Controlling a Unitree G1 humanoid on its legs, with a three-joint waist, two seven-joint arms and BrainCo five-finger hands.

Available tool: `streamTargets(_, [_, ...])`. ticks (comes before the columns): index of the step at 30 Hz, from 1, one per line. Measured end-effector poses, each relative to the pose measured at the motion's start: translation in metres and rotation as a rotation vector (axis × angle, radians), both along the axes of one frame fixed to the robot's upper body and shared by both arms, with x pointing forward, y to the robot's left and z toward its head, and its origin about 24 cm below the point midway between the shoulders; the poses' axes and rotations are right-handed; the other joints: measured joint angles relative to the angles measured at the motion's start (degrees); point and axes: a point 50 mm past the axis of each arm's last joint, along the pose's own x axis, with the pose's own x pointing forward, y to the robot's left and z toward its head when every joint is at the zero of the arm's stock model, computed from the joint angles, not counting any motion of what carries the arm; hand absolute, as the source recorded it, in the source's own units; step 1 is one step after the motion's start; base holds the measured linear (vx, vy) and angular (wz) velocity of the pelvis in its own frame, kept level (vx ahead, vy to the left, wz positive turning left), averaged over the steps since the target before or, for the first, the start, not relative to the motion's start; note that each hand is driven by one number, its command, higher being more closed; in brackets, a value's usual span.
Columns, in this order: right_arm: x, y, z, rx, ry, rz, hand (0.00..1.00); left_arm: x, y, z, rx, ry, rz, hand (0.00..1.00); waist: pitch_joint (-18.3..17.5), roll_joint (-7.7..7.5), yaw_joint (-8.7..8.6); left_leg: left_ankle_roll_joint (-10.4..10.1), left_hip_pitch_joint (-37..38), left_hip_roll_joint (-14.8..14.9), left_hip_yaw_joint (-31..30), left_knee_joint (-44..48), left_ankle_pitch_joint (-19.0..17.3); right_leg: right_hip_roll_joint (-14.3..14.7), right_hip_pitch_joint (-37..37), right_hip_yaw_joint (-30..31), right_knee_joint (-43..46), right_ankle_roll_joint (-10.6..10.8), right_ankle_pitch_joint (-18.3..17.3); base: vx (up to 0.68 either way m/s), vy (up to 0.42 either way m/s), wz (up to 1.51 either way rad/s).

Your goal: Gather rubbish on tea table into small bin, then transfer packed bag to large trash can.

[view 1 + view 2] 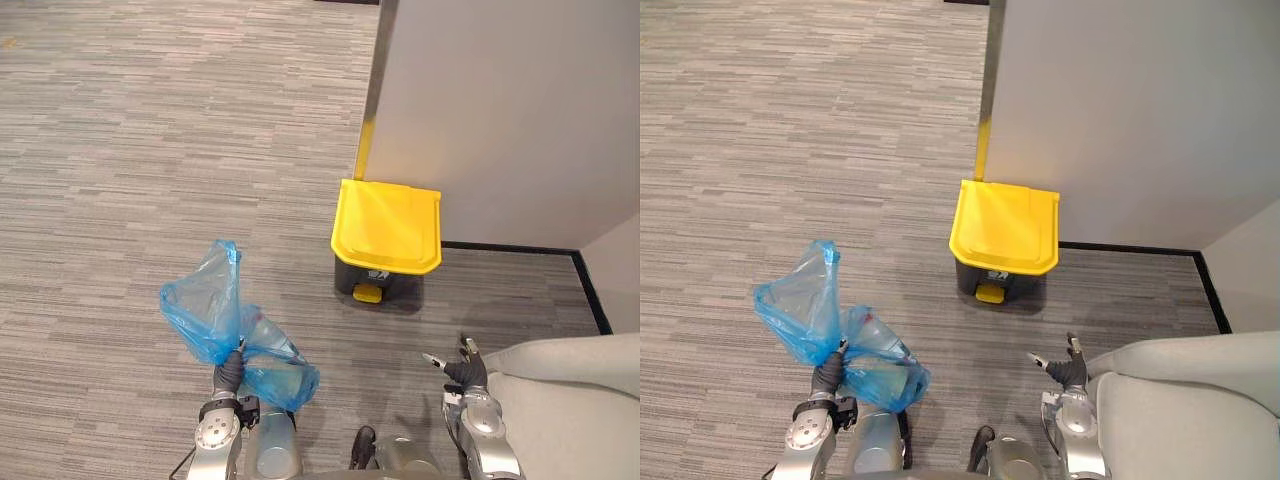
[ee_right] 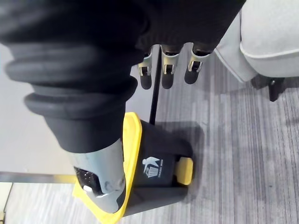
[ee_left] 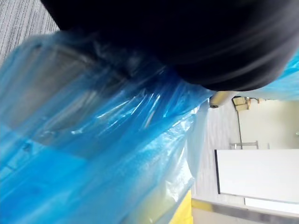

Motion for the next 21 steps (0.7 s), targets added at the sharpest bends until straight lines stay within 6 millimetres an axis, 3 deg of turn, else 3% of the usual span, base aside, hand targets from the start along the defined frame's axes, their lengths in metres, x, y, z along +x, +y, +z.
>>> streamTargets(1, [-0.001,0.006,-0.007,0.024,0.035,0.0,0.0,-0.001,0.005,-0.005,0.015,0.032,-0.001,1.0,-0.73,-1.78,0.15,0.8,1.97,-2.11,1.39,-2.02,0.65,-1.22,1.07,2.31,-2.9,1.33,1.0,0.34,0.182,-0.19])
streamTargets(3, [-0.001,0.006,-0.009,0.027,0.044,0.001,0.0,0.003,0.009,-0.003,0.032,0.022,-0.007,1.0,-1.06,-2.53,0.07,2.46,1.87,-3.22,2.36,-0.57,-0.67,-2.24,2.98,3.97,-6.66,2.93,2.08,0.32,0.181,-0.07])
streamTargets(6, [0.011,0.008,-0.003,0.022,0.012,0.015,0.0,0.001,0.015,-0.003,0.051,0.031,-0.003,1.0,-1.32,-2.68,0.63,3.68,3.36,-4.32,4.45,1.0,-2.04,-3.98,3.53,6.79,-6.23,3.55,2.59,0.2,0.108,-0.38])
streamTargets(8, [0.01,0.009,-0.008,0.019,0.04,0.027,0.0,-0.006,0.015,-0.007,0.049,0.053,0.003,1.0,-2.21,-1.14,0.82,2.89,6.6,-3.88,5.01,-0.73,-6.04,-3.91,1.22,8.62,0.48,4.44,2.04,0.16,0.104,-0.71])
streamTargets(9, [0.01,0.01,-0.011,0.022,0.052,0.033,0.0,-0.01,0.017,-0.01,0.053,0.071,0.003,1.0,-2.29,-1.52,0.68,2.65,8.08,-4.05,5.77,-2.3,-6.55,-4.72,-1.69,9.24,7.1,6.11,0.99,0.12,0.074,-0.51])
streamTargets(11, [0.004,0.011,-0.015,0.02,0.079,0.034,0.0,-0.013,0.016,-0.014,0.051,0.093,-0.003,1.0,-2.39,-2.64,-0.25,3.26,11.21,-6.06,6.93,-5.06,-6.94,-7.9,-6.69,8.99,18.94,7.22,1.55,0.1,0.049,-0.2])
streamTargets(12, [0.001,0.011,-0.017,0.021,0.091,0.031,0.0,-0.016,0.016,-0.016,0.051,0.105,0.0,1.0,-2.37,-2.92,-1.43,3.93,13.37,-6.86,6.95,-6.46,-7.36,-9.33,-8.8,8.69,24.52,6.77,3.51,0.18,0.07,-0.01])
streamTargets(14, [-0.006,0.013,-0.023,0.026,0.124,0.039,0.0,-0.021,0.017,-0.018,0.055,0.116,0.013,1.0,-2.54,-2.19,-2.58,4.0,15.96,-6.59,6.88,-8.15,-7.92,-9.05,-10.55,7.76,27.53,4.77,1.08,0.18,0.029,-0.02])
streamTargets(16, [-0.005,0.015,-0.023,0.028,0.125,0.047,0.0,-0.013,0.02,-0.015,0.068,0.1,0.01,1.0,-2.66,-2.36,-2.63,3.12,16.69,-4.73,6.91,-8.4,-7.47,-6.43,-14.25,5.01,24.5,2.57,-2.96,0.2,-0.071,0.06])
streamTargets(18, [-0.003,0.015,-0.023,0.029,0.122,0.049,0.0,-0.01,0.021,-0.015,0.071,0.1,0.01,1.0,-2.4,-1.9,-2.91,2.76,18.02,-2.81,6.2,-9.19,-7.28,-2.15,-16.89,4.07,17.2,1.79,-2.59,0.23,-0.149,0.22])
streamTargets(19, [-0.005,0.015,-0.024,0.029,0.128,0.047,0.0,-0.011,0.026,-0.016,0.075,0.105,0.018,1.0,-2.89,-2.8,-3.49,1.9,18.83,-3.47,4.99,-9.75,-7.15,-0.21,-15.97,4.98,6.26,1.09,3.68,0.31,-0.185,0.44])
streamTargets(20, [-0.008,0.014,-0.025,0.028,0.135,0.044,0.0,-0.011,0.026,-0.016,0.077,0.106,0.014,1.0,-2.96,-3.96,-4.04,1.03,19.59,-5.05,3.77,-9.79,-7.69,-0.36,-15.45,6.29,1.77,-1.83,12.69,0.26,-0.153,0.48])
streamTargets(21, [-0.01,0.004,-0.027,0.003,0.156,0.041,0.0,-0.009,0.018,-0.021,0.044,0.123,0.016,1.0,-2.67,-2.15,-3.85,-0.21,20.46,-3.46,2.03,-9.8,-8.48,0.44,-14.35,5.47,3.37,-2.58,11.98,0.25,-0.127,0.31])
